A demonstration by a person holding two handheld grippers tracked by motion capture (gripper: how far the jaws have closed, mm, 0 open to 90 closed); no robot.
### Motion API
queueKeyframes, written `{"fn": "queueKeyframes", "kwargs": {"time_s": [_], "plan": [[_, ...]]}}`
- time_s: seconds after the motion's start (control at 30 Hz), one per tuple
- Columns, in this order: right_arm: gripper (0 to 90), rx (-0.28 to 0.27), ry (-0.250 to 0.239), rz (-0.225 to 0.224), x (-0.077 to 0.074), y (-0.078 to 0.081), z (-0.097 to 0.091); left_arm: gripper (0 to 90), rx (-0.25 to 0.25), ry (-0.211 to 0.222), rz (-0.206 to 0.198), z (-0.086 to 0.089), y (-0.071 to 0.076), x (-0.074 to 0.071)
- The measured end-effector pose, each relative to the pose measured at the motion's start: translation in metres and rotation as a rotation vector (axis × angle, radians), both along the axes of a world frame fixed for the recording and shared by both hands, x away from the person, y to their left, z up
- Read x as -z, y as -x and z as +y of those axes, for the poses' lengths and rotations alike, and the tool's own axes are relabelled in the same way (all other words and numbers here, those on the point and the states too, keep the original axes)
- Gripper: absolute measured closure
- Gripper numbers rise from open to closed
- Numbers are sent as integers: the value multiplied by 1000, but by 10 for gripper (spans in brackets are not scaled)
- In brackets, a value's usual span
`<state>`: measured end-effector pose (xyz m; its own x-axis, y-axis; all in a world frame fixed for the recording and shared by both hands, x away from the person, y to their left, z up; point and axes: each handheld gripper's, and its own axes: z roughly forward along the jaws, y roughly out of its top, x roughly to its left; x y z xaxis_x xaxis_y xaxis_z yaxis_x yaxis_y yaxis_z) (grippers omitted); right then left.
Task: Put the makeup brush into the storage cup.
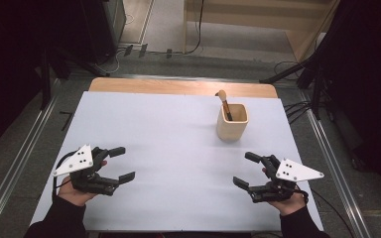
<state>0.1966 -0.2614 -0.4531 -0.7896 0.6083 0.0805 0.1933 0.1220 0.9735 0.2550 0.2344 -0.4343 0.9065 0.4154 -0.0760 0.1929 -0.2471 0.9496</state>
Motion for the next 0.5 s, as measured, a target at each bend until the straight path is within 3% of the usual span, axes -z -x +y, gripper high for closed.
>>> {"fn": "queueKeyframes", "kwargs": {"time_s": [0.5], "plan": [[159,0,6,2,1,-1,0,175,6,-3,3,-1,0,0]]}}
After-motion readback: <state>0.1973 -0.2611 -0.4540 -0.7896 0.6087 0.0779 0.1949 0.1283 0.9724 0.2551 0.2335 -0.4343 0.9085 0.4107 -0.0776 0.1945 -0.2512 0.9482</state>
